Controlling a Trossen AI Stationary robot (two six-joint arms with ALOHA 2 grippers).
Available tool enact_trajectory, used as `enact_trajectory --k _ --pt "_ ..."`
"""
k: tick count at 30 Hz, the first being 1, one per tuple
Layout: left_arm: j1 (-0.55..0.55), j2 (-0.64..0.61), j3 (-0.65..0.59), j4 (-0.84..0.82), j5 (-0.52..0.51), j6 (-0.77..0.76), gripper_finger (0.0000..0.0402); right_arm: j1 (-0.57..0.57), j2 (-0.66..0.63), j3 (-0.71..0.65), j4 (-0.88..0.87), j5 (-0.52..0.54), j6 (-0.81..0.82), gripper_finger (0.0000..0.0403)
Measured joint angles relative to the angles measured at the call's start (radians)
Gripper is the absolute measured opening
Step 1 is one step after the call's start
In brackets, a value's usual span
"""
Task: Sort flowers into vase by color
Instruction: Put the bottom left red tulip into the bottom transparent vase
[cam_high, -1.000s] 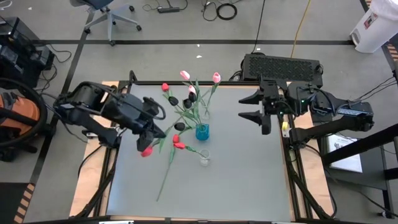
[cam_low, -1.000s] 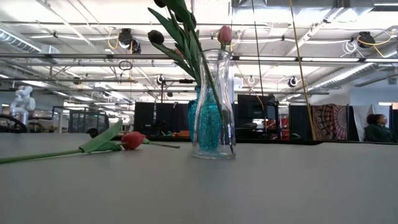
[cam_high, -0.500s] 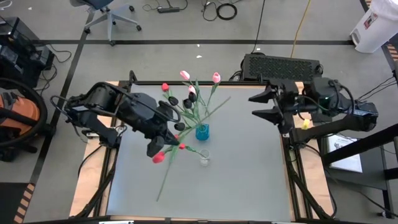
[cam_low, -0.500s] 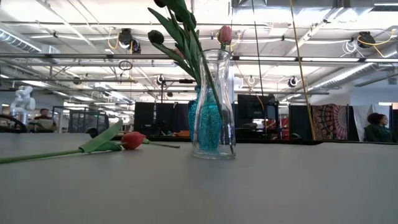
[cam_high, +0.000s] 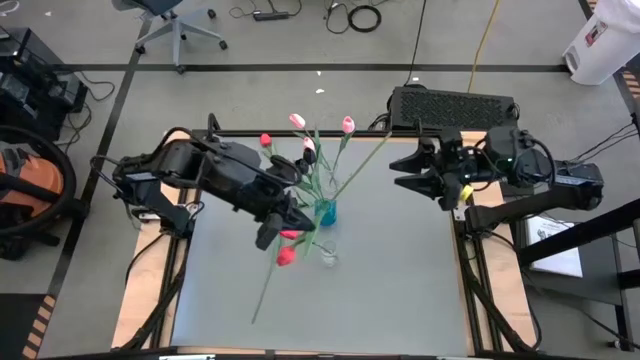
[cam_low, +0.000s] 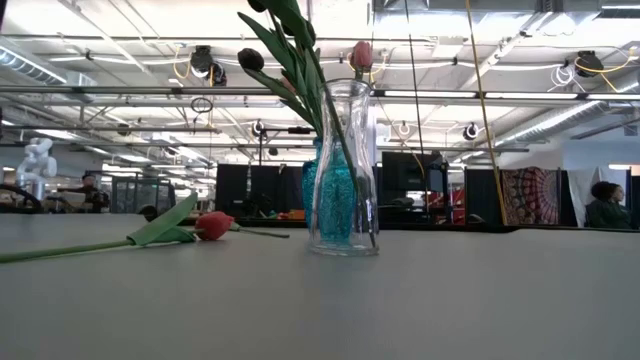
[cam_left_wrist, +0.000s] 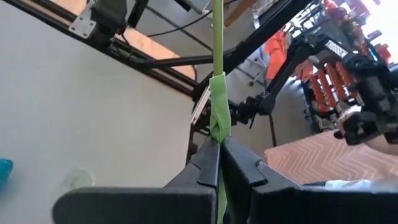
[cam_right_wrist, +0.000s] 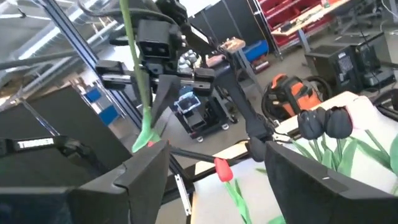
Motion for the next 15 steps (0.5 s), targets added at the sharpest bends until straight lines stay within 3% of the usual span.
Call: enact_trajectory --k 15 --pt "0.077 0.053 -0.001 0.055 -0.005 -0.084 0.0011 0.053 0.054 0.000 0.098 -0.134 -0.298 0.0254"
